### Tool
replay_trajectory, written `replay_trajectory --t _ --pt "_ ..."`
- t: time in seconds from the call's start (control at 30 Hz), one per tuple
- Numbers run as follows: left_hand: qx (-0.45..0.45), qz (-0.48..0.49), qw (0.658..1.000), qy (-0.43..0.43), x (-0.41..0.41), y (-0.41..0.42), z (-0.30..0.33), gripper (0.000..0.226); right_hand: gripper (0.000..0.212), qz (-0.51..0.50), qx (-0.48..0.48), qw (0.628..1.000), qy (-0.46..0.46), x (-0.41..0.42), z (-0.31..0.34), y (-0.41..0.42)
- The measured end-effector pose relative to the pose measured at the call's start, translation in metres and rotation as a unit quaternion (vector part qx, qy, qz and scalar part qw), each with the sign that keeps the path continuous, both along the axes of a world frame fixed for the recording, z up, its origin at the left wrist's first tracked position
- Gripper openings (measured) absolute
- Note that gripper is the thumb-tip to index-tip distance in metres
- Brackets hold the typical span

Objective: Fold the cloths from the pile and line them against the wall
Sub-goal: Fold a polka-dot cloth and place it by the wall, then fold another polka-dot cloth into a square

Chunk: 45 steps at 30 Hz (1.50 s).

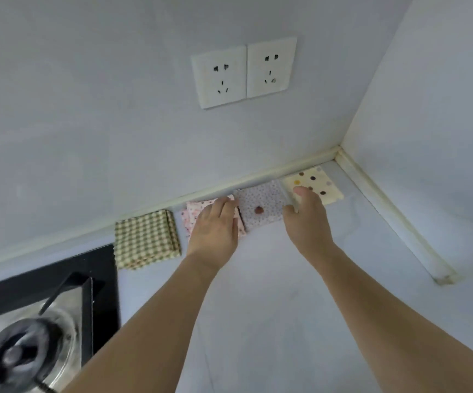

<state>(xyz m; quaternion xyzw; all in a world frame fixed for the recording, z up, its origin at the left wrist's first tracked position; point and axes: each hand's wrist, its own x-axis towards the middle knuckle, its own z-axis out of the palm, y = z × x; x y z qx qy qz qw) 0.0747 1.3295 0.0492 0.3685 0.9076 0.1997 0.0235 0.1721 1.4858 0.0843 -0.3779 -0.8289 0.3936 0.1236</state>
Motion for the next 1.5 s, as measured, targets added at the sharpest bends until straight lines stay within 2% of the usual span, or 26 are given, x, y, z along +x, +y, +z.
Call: replay_trajectory --t 0.1,0.37,0.7,0.8,0.93,1.1,1.23,1.33,1.5 --pt "0.002 0.015 0.999 0.038 0.001 -0.044 0.012 0.036 0.044 0.036 0.009 0.999 -0.009 0.001 0.010 -0.043" --pt "0.034 0.055 0.996 0.063 -0.001 -0.217 0.051 0.036 0.048 0.130 0.053 0.990 -0.003 -0.004 0.045 -0.220" --pt "0.001 0.137 0.986 0.097 0.002 -0.418 0.099 0.040 0.048 0.214 0.068 0.974 0.022 -0.021 0.087 -0.391" --pt "0.000 0.174 0.981 0.088 0.007 -0.460 0.103 0.040 0.047 0.243 0.059 0.968 0.028 -0.031 0.092 -0.429" --pt "-0.010 0.171 0.981 0.093 0.009 -0.524 0.100 0.042 0.045 0.264 0.039 0.963 0.033 -0.039 0.097 -0.493" --pt "0.027 0.220 0.973 0.068 -0.015 -0.619 0.102 0.042 0.045 0.286 0.033 0.957 0.031 -0.065 0.100 -0.588" --pt "0.003 0.211 0.976 0.049 -0.041 -0.714 0.097 0.043 0.044 0.283 0.045 0.958 0.016 -0.092 0.093 -0.682" --pt "-0.005 0.240 0.970 0.031 -0.056 -0.782 0.092 0.044 0.042 0.306 0.032 0.952 0.004 -0.107 0.093 -0.750" --pt "0.000 0.268 0.963 0.007 -0.068 -0.860 0.092 0.044 0.043 0.356 0.014 0.934 -0.003 -0.126 0.099 -0.819"
